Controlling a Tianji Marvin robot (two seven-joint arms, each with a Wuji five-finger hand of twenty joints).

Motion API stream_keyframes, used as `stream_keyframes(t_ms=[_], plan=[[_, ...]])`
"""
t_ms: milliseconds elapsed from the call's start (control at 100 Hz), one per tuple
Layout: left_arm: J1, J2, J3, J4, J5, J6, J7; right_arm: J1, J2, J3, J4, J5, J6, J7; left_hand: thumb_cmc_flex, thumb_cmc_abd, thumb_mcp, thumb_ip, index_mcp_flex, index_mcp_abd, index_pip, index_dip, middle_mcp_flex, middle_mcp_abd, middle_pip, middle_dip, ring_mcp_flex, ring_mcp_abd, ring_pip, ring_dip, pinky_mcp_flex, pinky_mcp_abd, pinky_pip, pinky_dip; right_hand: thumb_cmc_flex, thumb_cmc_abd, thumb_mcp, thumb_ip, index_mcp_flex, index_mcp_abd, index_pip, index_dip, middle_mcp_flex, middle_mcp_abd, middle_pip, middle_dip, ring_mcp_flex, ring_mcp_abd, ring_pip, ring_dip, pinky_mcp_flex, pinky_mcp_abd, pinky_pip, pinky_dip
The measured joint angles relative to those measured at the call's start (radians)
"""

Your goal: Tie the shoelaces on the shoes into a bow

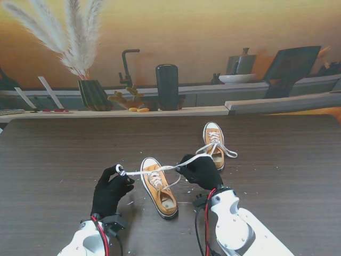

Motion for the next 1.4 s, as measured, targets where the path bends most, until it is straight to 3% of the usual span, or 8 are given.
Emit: stream_keyframes(t_ms=[380,520,720,840,990,1070,1270,1400], plan=[[0.002,0.004,0.006,0.009,0.004,-0.002,-0.020,0.011,-0.020,-0.011,0.037,0.123,-0.099,-0.036,0.000,0.000,0.000,0.009,-0.001,0.000,0.000,0.000,0.000,0.000,0.000,0.008,0.000,0.000,0.000,0.000,-0.003,0.000,0.000,-0.016,-0.003,0.087,-0.061,0.000,0.063,-0.002,-0.070,-0.007,0.033,0.010,0.000,-0.003,0.000,0.045,0.025,0.003,0.003,0.031,0.018,0.008],[0.003,0.007,0.002,0.017,0.000,-0.004,-0.050,0.024,-0.053,-0.032,0.065,0.094,-0.077,-0.195,0.000,0.000,0.000,0.009,-0.001,0.000,0.000,0.000,0.000,0.000,0.000,0.011,0.000,0.000,-0.011,0.000,-0.005,0.000,-0.001,-0.019,-0.034,-0.059,0.022,0.082,0.160,0.002,-0.003,0.011,0.074,0.017,0.107,0.011,0.000,0.038,0.117,0.077,0.016,-0.035,0.041,0.009],[0.017,0.016,0.000,0.025,0.015,-0.016,-0.079,0.018,-0.071,-0.032,0.043,0.136,-0.033,-0.184,0.000,0.000,0.000,0.009,-0.001,0.000,0.000,0.000,0.000,0.001,-0.004,0.011,0.000,0.000,-0.014,0.000,-0.014,0.000,-0.012,-0.028,-0.025,-0.434,0.197,0.059,0.174,0.011,0.180,-0.039,0.082,0.027,0.214,0.011,0.000,0.032,0.153,0.131,0.025,-0.068,0.042,0.021],[0.022,0.019,0.001,0.031,0.026,-0.021,-0.086,0.017,-0.078,-0.034,0.041,0.142,-0.031,-0.200,0.000,0.000,0.000,0.009,-0.001,0.000,0.000,0.000,0.000,0.001,-0.006,0.012,0.000,0.000,-0.025,0.000,-0.014,0.000,-0.012,-0.029,-0.008,-0.548,0.206,0.031,0.174,0.011,0.217,-0.053,0.082,0.032,0.239,0.011,0.000,0.032,0.155,0.143,0.025,-0.072,0.044,0.031],[0.025,0.020,0.003,0.039,0.033,-0.023,-0.092,0.015,-0.083,-0.032,0.041,0.130,-0.006,-0.221,0.000,0.000,0.000,0.009,-0.001,0.000,-0.001,0.000,0.000,0.001,-0.008,0.012,0.000,0.000,-0.027,0.000,-0.014,0.000,-0.012,-0.029,-0.009,-0.541,0.207,0.031,0.174,0.013,0.226,-0.066,0.082,0.035,0.249,0.011,0.000,0.032,0.161,0.153,0.025,-0.072,0.045,0.035],[0.026,0.020,0.005,0.044,0.040,-0.028,-0.092,0.012,-0.086,-0.029,0.041,0.144,-0.008,-0.223,0.000,0.000,0.000,0.009,0.000,0.000,-0.001,0.000,0.000,0.001,-0.014,0.012,-0.012,0.001,-0.032,0.000,-0.015,0.000,-0.014,-0.030,-0.015,-0.421,0.206,0.031,0.174,0.016,0.216,-0.079,0.082,0.035,0.250,0.011,0.000,0.032,0.161,0.154,0.026,-0.072,0.046,0.035],[0.029,0.020,0.010,0.047,0.049,-0.033,-0.084,0.001,-0.083,-0.013,0.025,0.235,-0.064,-0.111,0.000,0.000,0.000,0.009,0.000,0.000,-0.002,0.000,0.000,0.001,-0.022,0.012,-0.012,0.001,-0.038,0.000,-0.016,0.000,-0.017,-0.032,-0.006,-0.275,0.099,0.040,0.115,0.018,0.065,-0.279,0.082,0.038,0.102,-0.027,0.000,0.046,0.139,0.093,0.026,-0.041,0.047,0.012],[0.029,0.020,0.011,0.045,0.050,-0.034,-0.083,-0.003,-0.073,-0.013,0.013,0.222,-0.054,-0.107,0.000,0.000,0.000,0.009,0.001,0.000,-0.004,0.000,0.000,0.001,-0.031,0.012,-0.012,0.001,-0.039,0.000,-0.016,0.000,-0.025,-0.033,-0.085,-0.211,-0.003,0.042,0.079,0.047,-0.215,-0.178,0.069,0.046,-0.054,-0.060,0.000,0.069,0.029,0.011,0.018,0.010,0.035,-0.030]])
